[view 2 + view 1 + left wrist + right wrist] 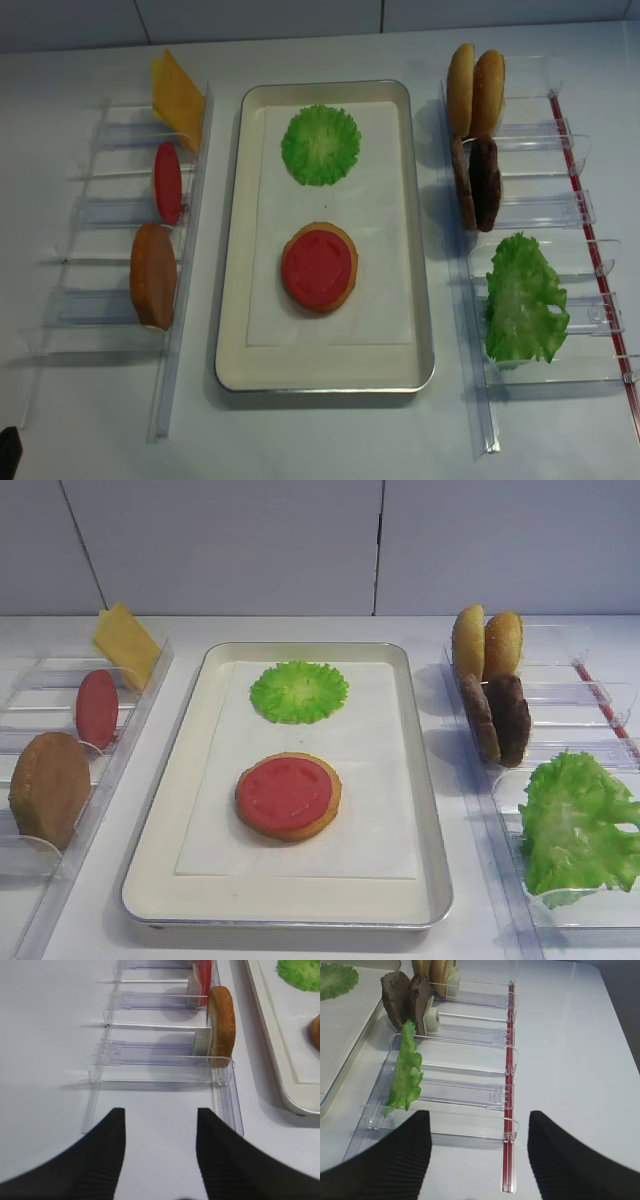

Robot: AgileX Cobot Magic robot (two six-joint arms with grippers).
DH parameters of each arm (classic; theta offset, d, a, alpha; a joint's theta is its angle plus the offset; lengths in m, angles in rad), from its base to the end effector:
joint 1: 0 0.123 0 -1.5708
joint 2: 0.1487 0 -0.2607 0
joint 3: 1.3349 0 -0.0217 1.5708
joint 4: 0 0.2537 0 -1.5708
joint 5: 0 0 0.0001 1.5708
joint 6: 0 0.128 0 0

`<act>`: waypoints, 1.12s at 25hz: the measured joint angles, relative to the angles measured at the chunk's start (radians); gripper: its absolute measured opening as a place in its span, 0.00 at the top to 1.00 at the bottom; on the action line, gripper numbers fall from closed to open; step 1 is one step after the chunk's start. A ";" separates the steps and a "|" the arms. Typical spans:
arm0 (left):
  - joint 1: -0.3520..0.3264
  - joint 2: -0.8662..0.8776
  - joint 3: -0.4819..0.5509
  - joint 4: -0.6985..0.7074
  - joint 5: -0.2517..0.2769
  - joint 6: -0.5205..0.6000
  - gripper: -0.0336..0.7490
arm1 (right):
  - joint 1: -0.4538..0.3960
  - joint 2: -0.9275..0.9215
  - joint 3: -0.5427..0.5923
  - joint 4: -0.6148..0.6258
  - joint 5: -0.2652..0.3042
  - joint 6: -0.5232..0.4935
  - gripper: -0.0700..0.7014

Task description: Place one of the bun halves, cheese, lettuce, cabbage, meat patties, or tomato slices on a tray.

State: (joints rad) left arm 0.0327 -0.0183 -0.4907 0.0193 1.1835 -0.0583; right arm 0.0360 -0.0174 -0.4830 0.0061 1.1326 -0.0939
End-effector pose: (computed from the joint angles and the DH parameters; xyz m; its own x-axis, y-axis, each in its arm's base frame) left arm 0.0456 0.0038 0.2463 -0.5506 -0.0690 -0.8319 -0.0757 0.9966 -0.0326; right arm 0.0500 0.0025 0.2494 -0.5122 -0.1097 -0.8518 -0.0878 0.9933 -0.0751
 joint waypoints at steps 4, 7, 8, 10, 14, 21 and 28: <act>0.000 0.000 0.000 0.000 0.000 0.000 0.56 | 0.000 0.000 0.000 0.000 0.000 0.000 0.33; 0.000 0.000 0.000 0.000 0.000 0.000 0.56 | 0.000 0.000 0.000 0.000 0.000 0.000 0.33; 0.000 0.000 0.000 0.000 0.000 0.000 0.56 | 0.000 0.000 0.000 0.000 0.000 0.000 0.33; 0.000 0.000 0.000 0.000 0.000 0.000 0.56 | 0.000 0.000 0.000 0.000 0.000 0.000 0.33; 0.000 0.000 0.000 0.000 0.000 0.000 0.56 | 0.000 0.000 0.000 0.000 0.000 -0.002 0.33; 0.000 0.000 0.000 0.000 0.000 0.000 0.56 | 0.000 0.000 0.000 0.000 0.000 -0.002 0.33; 0.000 0.000 0.000 0.000 0.000 0.000 0.56 | 0.000 0.000 0.000 0.000 0.000 -0.002 0.33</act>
State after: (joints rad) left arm 0.0327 -0.0183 -0.4907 0.0193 1.1835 -0.0583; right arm 0.0360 -0.0174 -0.4830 0.0061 1.1326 -0.0957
